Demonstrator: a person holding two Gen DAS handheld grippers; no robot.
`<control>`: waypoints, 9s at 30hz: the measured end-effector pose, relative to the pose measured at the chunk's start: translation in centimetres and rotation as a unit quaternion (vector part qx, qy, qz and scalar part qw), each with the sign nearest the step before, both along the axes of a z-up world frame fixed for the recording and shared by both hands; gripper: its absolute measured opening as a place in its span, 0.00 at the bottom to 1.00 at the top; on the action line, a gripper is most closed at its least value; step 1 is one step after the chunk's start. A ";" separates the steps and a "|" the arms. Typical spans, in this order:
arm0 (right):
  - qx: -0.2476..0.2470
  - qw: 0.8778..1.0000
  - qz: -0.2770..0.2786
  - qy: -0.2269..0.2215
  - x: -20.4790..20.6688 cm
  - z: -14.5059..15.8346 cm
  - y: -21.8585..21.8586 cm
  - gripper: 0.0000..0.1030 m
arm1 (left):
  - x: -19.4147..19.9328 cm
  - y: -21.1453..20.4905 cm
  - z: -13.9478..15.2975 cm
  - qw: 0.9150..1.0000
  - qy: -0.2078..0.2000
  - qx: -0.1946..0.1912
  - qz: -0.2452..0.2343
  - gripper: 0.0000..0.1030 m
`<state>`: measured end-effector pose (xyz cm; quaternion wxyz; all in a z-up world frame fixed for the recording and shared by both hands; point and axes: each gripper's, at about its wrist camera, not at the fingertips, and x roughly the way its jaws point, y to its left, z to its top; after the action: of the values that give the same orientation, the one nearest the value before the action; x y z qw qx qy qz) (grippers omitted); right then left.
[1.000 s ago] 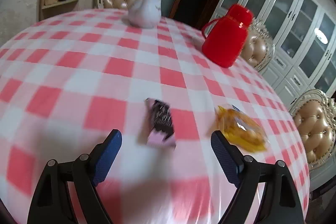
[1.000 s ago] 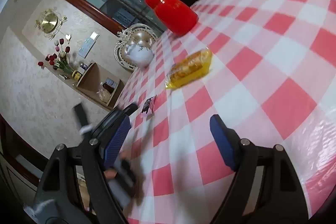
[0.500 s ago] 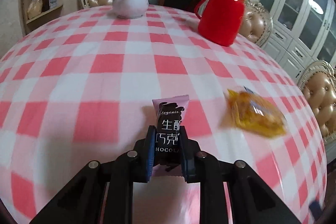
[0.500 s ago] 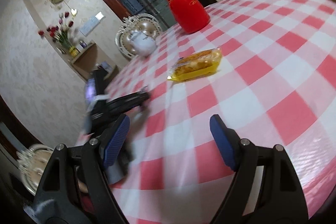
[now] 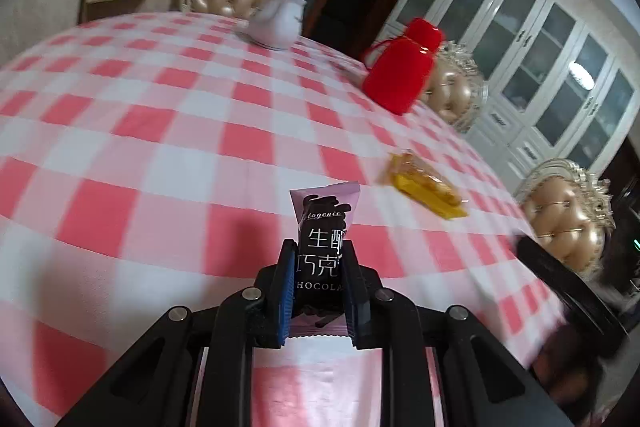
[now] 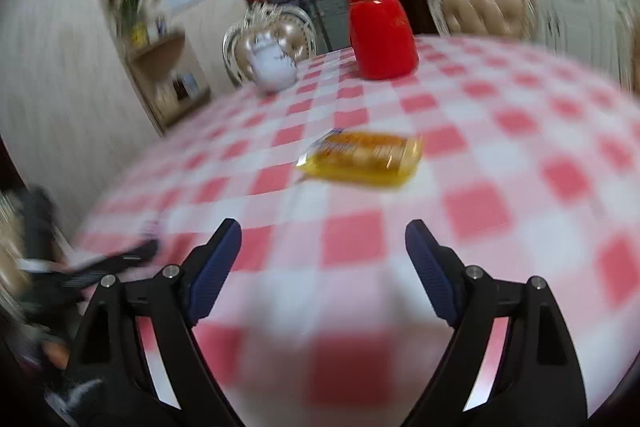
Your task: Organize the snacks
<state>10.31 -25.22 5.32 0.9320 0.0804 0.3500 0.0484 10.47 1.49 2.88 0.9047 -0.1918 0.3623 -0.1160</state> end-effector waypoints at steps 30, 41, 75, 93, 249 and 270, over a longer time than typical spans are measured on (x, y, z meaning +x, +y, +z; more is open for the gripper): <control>-0.103 0.971 0.155 0.149 9.9 -5.0 5.4 0.88 | 2.1 0.7 -1.6 1.000 0.024 -0.012 0.002 0.22; -0.062 0.990 0.028 0.126 6.4 -4.4 5.3 0.49 | 2.6 0.1 -1.9 0.999 0.038 -0.007 -0.016 0.22; 0.120 0.984 -0.130 0.006 -8.9 -0.7 9.7 0.49 | -0.7 1.2 -0.6 0.998 0.016 0.062 0.016 0.22; 0.150 0.985 -0.076 0.020 -8.5 -1.2 11.2 0.49 | -7.2 3.9 -0.1 0.995 -0.003 0.081 0.060 0.22; -0.127 0.887 0.409 0.174 -33.4 -5.6 50.3 0.88 | -45.5 30.4 -2.1 0.930 0.154 0.138 0.304 1.00; -0.130 0.885 0.409 0.181 -33.4 -6.1 50.4 0.88 | -45.5 30.3 -2.4 0.930 0.158 0.136 0.303 1.00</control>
<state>-23.07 25.13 -0.78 0.7517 -0.1849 0.5178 0.3642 -34.99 31.80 0.50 0.8452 -0.1837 0.4374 0.2461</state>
